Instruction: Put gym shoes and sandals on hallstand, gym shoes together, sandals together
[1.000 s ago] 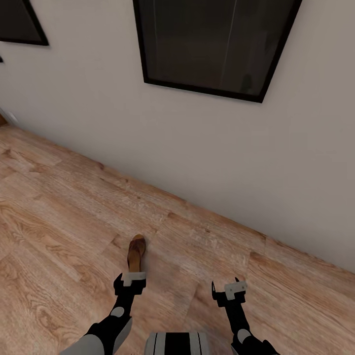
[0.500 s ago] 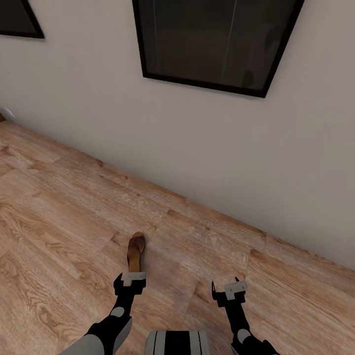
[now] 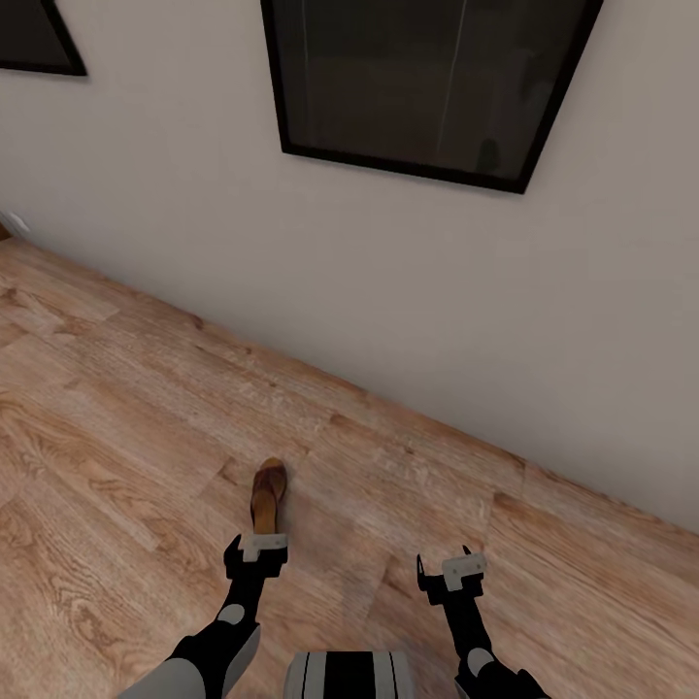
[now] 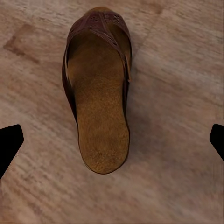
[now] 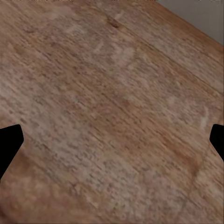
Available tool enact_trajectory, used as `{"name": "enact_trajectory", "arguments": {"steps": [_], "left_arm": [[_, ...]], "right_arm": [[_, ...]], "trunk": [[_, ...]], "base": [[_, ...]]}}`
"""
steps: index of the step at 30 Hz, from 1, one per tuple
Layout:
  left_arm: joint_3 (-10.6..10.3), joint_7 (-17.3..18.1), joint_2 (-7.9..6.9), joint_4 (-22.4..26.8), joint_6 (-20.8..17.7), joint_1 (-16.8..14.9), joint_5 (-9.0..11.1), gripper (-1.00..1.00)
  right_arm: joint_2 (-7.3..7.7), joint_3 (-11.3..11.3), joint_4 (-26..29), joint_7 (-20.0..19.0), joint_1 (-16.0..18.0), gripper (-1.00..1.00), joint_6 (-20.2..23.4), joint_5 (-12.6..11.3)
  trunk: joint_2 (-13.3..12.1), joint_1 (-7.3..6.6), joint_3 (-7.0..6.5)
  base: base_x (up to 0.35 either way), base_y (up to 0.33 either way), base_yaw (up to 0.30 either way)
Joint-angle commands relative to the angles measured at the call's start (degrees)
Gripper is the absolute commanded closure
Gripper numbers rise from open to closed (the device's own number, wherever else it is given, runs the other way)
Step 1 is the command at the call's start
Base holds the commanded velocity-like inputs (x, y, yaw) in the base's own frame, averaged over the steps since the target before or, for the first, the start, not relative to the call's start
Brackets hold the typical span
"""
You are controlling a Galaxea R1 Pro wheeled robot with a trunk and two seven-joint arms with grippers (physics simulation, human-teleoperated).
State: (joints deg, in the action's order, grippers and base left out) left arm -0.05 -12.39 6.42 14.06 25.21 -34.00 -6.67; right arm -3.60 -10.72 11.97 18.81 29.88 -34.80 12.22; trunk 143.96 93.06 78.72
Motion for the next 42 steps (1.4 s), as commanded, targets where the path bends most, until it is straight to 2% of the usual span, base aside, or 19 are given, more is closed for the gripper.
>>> {"name": "enact_trajectory", "arguments": {"steps": [1,31,42], "left_arm": [[0.0,0.0,0.00,0.0,0.1,0.0,0.0,-1.00],[0.0,0.0,0.00,0.0,0.3,0.0,0.0,-1.00],[0.0,0.0,0.00,-0.1,0.2,0.0,0.0,-1.00]], "right_arm": [[0.00,0.0,0.0,0.0,0.0,-1.00,0.0,0.0],[0.00,0.0,0.0,0.0,0.0,-1.00,0.0,0.0],[0.00,0.0,0.0,0.0,0.0,-1.00,0.0,0.0]], "trunk": [[0.0,0.00,0.00],[0.0,0.00,0.00],[0.0,0.00,0.00]], "base": [[0.063,0.027,0.000],[0.034,0.003,0.000],[0.122,0.000,0.000]]}}
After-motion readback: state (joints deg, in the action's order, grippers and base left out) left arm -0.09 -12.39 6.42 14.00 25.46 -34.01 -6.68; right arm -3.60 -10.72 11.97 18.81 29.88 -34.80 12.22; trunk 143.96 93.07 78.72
